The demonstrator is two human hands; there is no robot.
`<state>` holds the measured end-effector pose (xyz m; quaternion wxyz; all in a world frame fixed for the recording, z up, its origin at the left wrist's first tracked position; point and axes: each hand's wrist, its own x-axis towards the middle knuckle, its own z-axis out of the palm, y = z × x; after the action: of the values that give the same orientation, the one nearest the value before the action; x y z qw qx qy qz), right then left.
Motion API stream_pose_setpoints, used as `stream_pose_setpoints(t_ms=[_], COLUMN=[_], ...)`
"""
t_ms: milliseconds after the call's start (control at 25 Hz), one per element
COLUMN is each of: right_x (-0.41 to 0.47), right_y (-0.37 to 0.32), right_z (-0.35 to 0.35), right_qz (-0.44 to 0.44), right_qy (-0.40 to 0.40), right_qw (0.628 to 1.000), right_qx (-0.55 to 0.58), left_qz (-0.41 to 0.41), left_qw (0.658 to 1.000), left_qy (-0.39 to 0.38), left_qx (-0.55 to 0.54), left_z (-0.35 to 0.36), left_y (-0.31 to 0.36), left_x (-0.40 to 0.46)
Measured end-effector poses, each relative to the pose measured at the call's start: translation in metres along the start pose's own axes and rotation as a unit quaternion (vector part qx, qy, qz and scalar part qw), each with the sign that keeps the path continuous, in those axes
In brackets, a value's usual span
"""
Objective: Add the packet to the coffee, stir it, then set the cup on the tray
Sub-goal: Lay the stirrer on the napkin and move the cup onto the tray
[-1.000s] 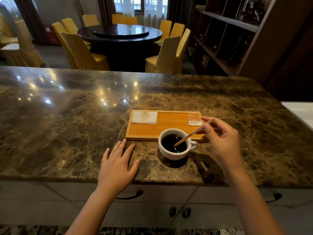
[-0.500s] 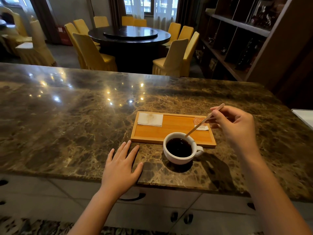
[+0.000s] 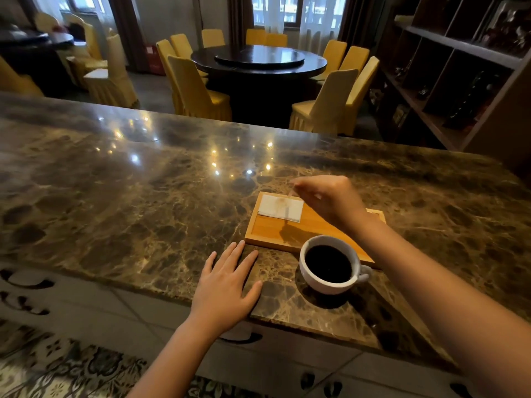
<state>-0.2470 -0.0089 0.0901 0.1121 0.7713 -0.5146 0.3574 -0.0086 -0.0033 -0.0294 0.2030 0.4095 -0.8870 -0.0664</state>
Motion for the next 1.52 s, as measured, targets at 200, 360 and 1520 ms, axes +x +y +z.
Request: stream_pose_setpoints(t_ms=[200, 360, 1520], right_x=[0.006, 0.005, -0.105], right_y=[0.01, 0.01, -0.019], right_z=[0.033, 0.041, -0.06], right_qz=[-0.166, -0.218, 0.281], right_qy=[-0.124, -0.24, -0.082], right_qw=[0.974, 0.939, 0.956], right_qx=[-0.09, -0.115, 0.002], left_qz=[-0.011, -0.013, -0.001], left_qw=[1.0, 1.0, 1.0], left_qy=[-0.005, -0.005, -0.003], left_qx=[-0.006, -0.002, 0.004], left_z=[-0.001, 0.0, 0.003], left_y=[0.001, 0.001, -0.002], left_x=[0.0, 0.0, 0.001])
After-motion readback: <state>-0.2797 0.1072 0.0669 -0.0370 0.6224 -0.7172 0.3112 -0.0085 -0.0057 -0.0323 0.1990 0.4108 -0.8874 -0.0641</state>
